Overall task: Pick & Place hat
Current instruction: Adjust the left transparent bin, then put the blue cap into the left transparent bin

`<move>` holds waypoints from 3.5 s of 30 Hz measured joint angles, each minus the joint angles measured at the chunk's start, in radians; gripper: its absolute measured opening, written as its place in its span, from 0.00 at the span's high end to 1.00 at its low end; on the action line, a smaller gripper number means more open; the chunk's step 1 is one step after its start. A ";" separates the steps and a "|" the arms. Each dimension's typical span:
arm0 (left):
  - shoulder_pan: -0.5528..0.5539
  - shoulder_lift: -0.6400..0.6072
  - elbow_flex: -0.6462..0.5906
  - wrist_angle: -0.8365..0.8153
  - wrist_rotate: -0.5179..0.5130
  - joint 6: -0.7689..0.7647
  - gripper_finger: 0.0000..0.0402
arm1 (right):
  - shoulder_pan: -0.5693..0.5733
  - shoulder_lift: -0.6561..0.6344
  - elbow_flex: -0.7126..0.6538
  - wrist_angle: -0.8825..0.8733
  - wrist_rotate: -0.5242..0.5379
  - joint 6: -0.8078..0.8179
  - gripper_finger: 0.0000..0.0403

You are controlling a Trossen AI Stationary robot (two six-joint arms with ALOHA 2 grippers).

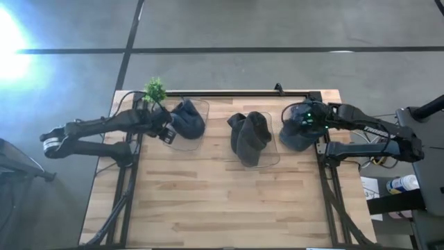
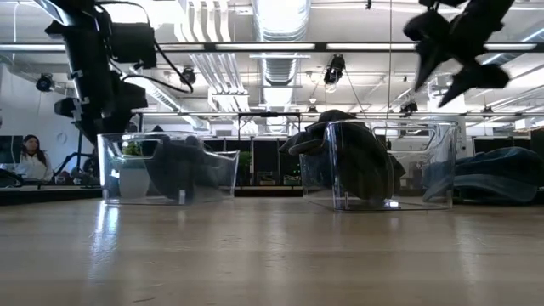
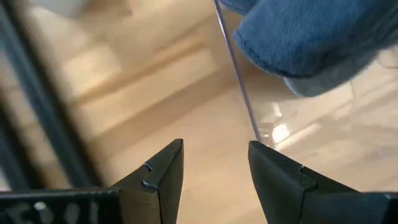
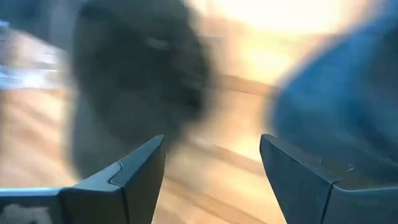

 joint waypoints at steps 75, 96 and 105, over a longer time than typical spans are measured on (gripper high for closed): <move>-0.217 -0.011 0.063 0.247 -0.106 0.075 0.57 | 0.783 0.851 -0.212 -0.161 0.820 0.338 0.44; -0.219 -0.017 0.099 0.253 -0.105 0.062 0.57 | 0.746 0.744 -0.020 -0.345 0.894 0.205 0.44; -0.219 -0.017 0.063 0.259 -0.129 0.070 0.57 | 0.777 0.703 -0.180 -0.214 0.887 0.139 0.44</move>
